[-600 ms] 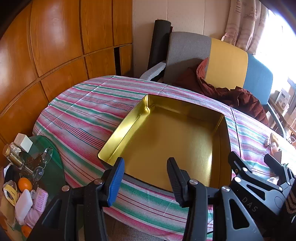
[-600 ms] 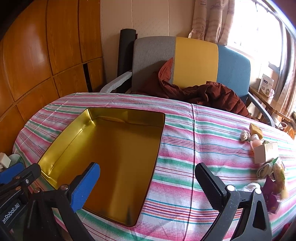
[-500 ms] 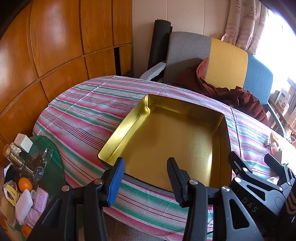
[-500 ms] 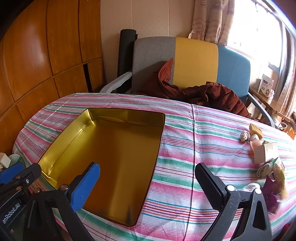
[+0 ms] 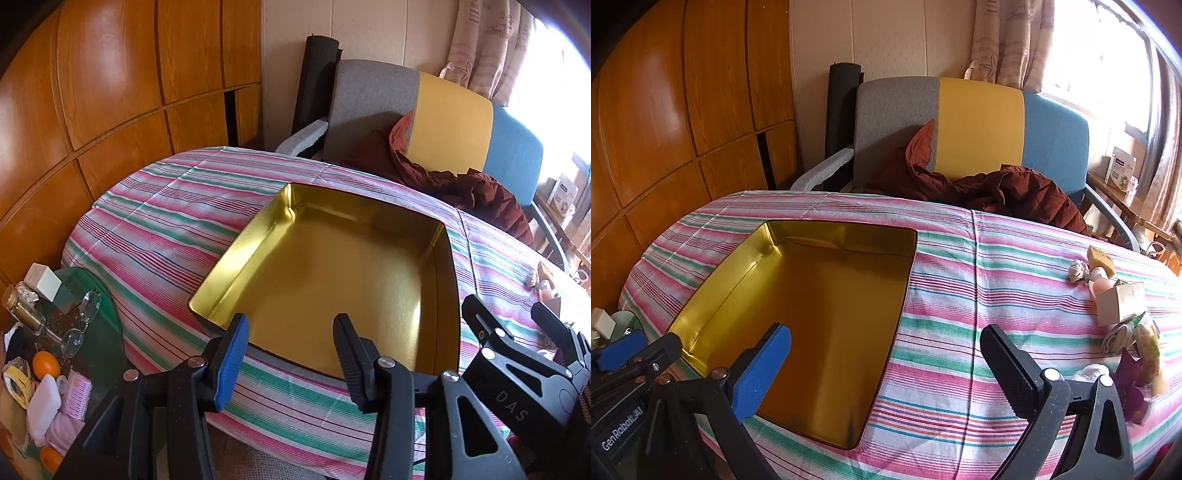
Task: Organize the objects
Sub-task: 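Move both tools from the gold tray toward the cluster of items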
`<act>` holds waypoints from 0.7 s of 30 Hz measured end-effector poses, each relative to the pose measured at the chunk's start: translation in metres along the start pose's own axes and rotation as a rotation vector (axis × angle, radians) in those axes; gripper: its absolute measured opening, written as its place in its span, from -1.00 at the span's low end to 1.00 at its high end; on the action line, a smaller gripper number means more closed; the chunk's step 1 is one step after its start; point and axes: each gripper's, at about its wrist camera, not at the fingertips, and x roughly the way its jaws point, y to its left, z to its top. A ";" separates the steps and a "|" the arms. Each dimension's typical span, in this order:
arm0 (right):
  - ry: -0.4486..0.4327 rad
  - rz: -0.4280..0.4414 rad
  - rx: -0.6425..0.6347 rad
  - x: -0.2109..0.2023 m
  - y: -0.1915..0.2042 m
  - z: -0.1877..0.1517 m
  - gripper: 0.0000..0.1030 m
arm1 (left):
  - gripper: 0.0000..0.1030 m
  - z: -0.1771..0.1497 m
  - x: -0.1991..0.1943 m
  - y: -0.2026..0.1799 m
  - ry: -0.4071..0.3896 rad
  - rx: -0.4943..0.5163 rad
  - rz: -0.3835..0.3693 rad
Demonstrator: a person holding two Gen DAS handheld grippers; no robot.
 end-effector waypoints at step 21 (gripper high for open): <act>0.079 -0.023 0.060 -0.008 -0.094 -0.040 1.00 | -0.07 -0.037 0.002 -0.058 0.077 0.161 -0.407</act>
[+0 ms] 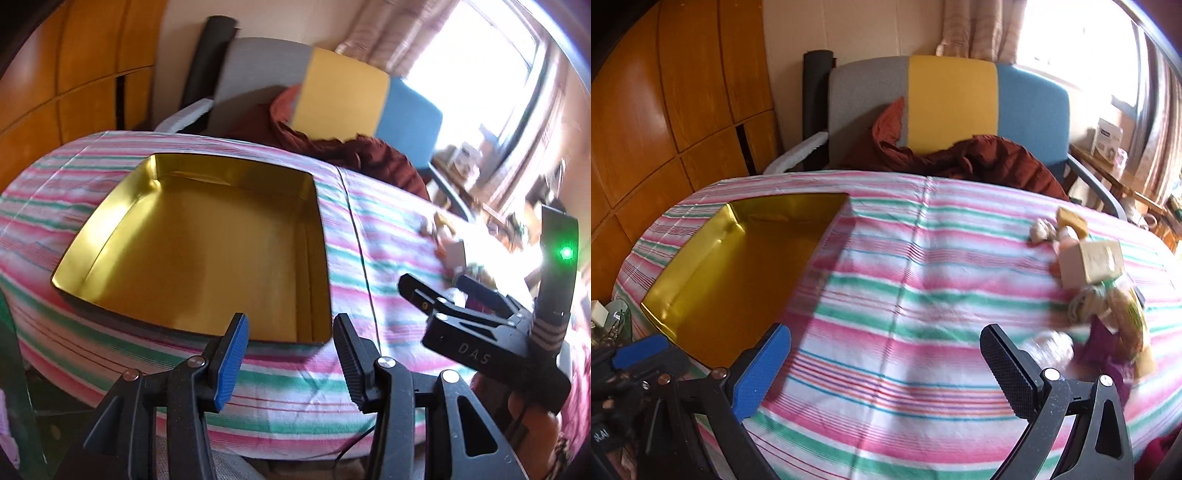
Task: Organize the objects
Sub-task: 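Move both tools from the gold tray toward the cluster of items, then grasp the purple snack packet with the right gripper while the left gripper grasps the plastic bundle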
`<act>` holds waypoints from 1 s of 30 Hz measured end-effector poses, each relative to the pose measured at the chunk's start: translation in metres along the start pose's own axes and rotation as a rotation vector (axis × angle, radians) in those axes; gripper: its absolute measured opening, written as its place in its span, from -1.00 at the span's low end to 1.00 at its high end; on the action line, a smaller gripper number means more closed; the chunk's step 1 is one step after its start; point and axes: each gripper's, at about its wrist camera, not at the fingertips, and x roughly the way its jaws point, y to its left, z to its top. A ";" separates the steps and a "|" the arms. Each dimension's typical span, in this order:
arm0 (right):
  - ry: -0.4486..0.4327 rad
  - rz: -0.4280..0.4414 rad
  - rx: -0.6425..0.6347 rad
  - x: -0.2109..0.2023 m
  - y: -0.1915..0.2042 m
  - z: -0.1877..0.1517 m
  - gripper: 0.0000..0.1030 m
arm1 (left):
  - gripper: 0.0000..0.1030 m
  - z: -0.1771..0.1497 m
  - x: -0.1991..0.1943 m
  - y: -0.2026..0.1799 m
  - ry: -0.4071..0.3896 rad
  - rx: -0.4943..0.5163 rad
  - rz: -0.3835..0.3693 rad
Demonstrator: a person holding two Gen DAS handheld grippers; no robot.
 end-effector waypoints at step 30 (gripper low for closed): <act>-0.044 -0.263 0.372 0.003 -0.206 -0.087 -0.18 | -0.05 -0.022 0.040 -0.095 0.125 0.211 -0.199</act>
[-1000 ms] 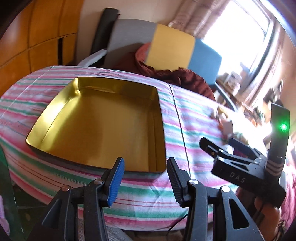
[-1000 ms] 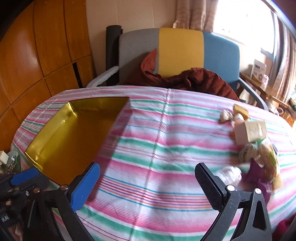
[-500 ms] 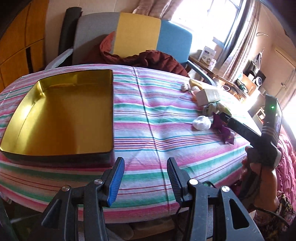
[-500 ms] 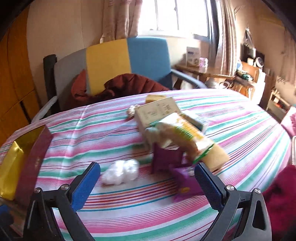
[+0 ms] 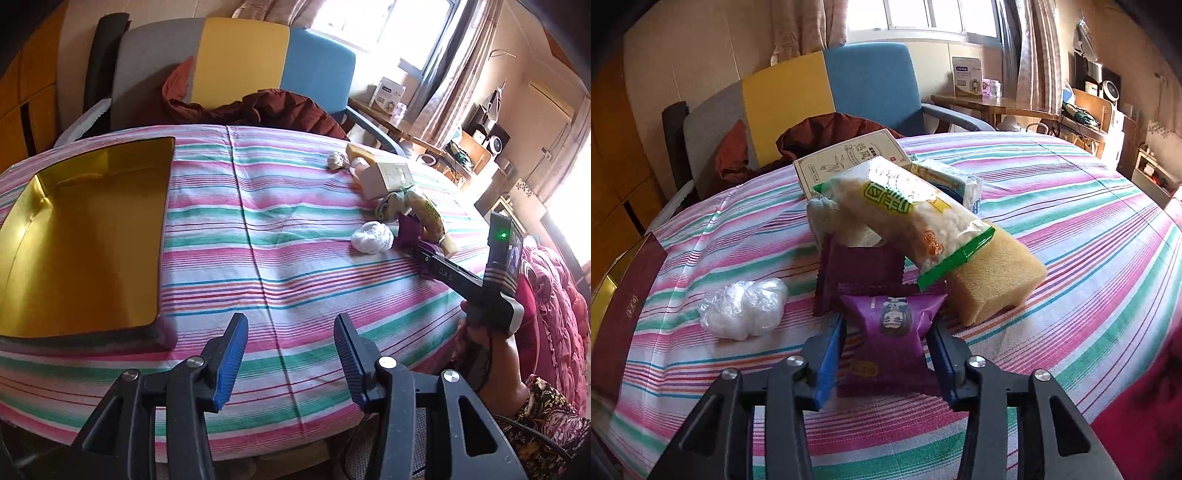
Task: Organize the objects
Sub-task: 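Grasp the purple snack packet with the right gripper while the left gripper grasps the plastic bundle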
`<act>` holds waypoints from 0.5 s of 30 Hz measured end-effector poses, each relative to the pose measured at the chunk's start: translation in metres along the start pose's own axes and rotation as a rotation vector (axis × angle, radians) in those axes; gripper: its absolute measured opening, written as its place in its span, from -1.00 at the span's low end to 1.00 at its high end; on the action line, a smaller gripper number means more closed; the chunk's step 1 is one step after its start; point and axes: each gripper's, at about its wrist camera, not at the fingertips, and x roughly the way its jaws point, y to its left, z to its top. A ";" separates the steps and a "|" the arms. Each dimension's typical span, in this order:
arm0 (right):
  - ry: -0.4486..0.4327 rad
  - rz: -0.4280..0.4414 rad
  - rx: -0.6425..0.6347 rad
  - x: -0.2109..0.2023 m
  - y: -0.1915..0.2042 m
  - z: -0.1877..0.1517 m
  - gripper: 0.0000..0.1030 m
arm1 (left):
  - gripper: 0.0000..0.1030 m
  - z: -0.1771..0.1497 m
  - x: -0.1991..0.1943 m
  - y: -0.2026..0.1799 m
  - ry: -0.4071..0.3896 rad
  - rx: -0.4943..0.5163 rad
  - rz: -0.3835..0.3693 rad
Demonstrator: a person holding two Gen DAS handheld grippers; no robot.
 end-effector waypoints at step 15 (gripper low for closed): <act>-0.084 0.047 0.012 0.011 0.000 -0.010 -0.18 | 0.28 0.045 0.071 -0.051 0.084 0.116 -0.067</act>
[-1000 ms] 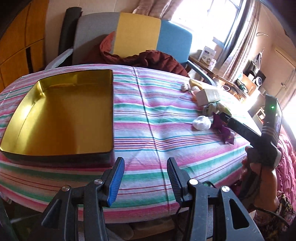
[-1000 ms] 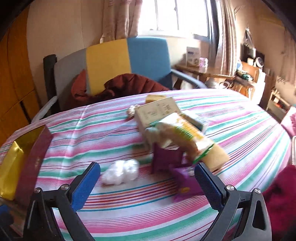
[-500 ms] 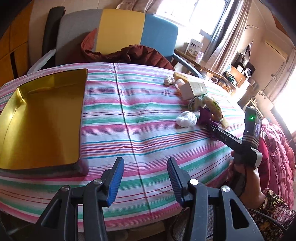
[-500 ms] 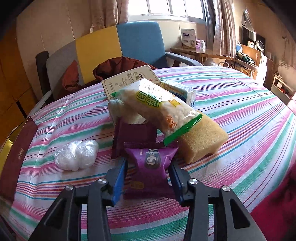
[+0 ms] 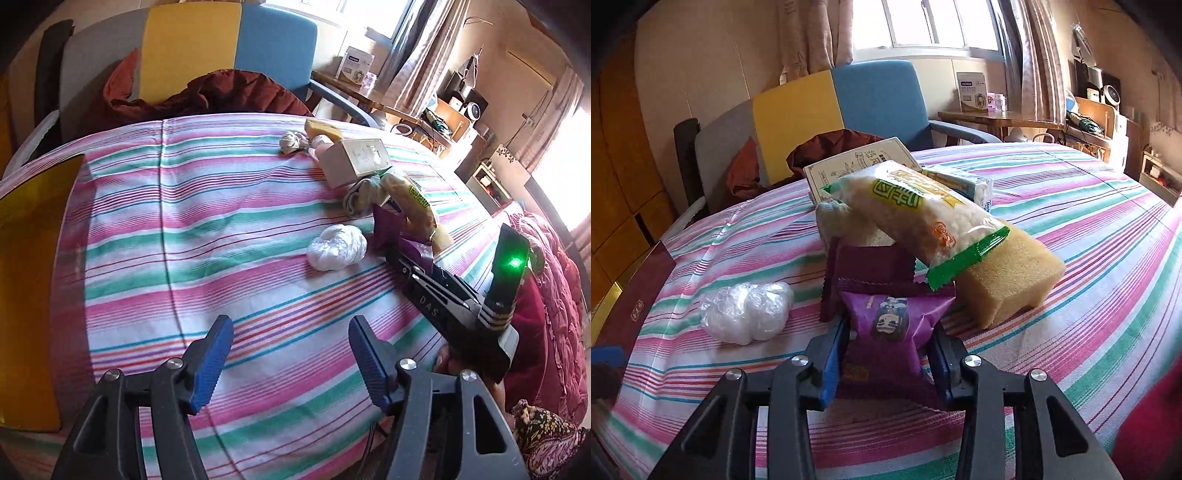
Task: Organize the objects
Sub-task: 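Grasp the purple snack packet with the right gripper while the left gripper grasps the plastic bundle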
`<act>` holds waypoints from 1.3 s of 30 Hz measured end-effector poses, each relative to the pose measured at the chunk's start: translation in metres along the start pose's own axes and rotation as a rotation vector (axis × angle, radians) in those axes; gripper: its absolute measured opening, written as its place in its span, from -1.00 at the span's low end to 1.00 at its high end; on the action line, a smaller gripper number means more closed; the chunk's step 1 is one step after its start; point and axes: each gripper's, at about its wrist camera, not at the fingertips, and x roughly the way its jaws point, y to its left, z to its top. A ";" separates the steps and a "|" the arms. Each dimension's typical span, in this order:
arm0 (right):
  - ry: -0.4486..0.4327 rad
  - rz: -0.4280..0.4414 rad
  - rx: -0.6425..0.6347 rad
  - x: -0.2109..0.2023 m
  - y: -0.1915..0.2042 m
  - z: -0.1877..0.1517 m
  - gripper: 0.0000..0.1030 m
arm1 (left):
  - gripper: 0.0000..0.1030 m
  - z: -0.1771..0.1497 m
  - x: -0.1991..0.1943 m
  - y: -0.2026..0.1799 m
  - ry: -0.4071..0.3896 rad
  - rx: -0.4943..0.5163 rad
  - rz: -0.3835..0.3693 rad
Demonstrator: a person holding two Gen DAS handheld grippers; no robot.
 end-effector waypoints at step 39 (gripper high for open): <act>0.007 -0.029 -0.062 0.004 0.009 -0.003 -0.07 | -0.28 -0.015 0.058 -0.017 -0.226 0.175 0.052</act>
